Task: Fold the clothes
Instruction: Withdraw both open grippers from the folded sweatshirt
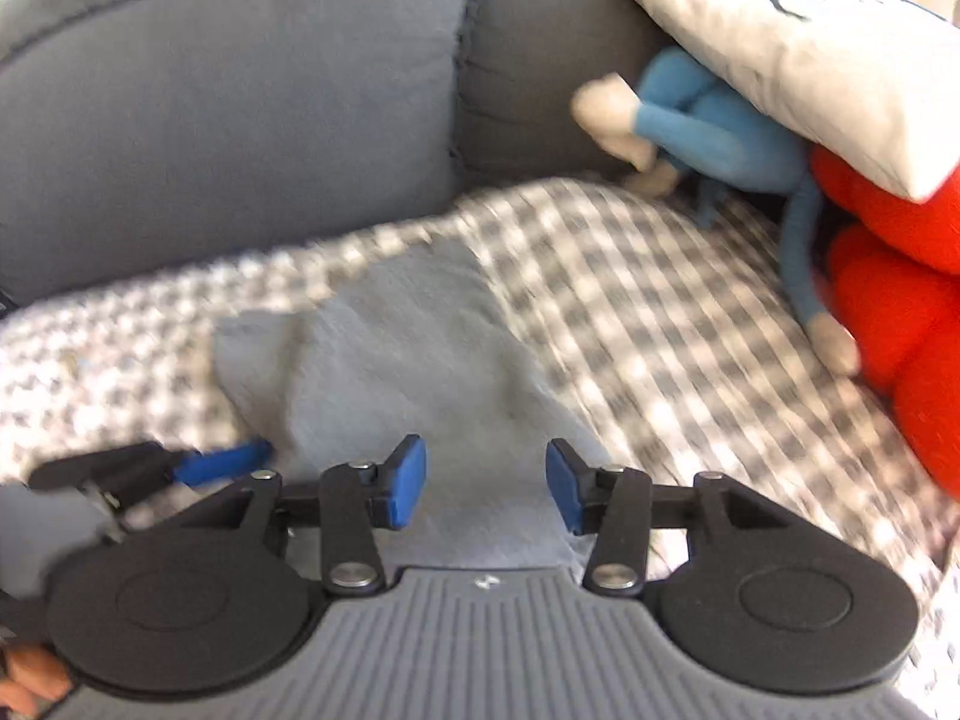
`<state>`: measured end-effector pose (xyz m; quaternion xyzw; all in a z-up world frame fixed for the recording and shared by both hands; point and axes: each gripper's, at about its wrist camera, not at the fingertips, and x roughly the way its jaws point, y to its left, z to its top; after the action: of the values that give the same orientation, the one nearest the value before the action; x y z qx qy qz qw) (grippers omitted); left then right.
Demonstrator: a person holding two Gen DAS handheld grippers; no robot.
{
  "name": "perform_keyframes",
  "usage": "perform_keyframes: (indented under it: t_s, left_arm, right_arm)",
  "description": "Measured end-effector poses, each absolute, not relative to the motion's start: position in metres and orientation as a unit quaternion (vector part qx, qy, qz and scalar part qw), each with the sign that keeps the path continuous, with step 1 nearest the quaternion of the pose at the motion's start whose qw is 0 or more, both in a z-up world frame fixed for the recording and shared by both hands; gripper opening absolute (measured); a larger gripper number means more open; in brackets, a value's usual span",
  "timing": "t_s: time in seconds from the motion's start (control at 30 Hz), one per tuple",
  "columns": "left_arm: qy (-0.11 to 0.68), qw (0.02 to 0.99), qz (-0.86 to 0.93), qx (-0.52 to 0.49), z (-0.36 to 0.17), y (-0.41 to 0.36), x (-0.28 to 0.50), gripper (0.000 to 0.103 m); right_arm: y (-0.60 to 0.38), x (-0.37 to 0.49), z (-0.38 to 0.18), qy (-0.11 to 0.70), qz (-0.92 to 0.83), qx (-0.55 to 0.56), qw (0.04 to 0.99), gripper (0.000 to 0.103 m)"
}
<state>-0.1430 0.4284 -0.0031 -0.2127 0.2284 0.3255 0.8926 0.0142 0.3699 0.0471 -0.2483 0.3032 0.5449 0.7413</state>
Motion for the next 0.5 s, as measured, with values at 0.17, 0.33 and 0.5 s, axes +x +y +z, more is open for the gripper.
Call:
perform_keyframes:
  t_s: [0.17,0.33,0.5]
  left_arm:
    - [0.229,0.892,0.326,-0.212,-0.004,0.430,-0.142,0.050]
    - [0.230,0.892,0.330,-0.204,-0.005,0.428,-0.141,0.050]
    - [0.231,0.891,0.339,-0.195,-0.005,0.425,-0.139,0.051]
  right_arm:
    - [0.352,0.013,0.021,0.287,0.539,-0.206,0.765,0.053]
    - [0.341,0.028,0.029,0.291,0.558,-0.160,0.761,0.052]
    - [0.343,0.019,0.021,0.289,0.560,-0.172,0.757,0.059]
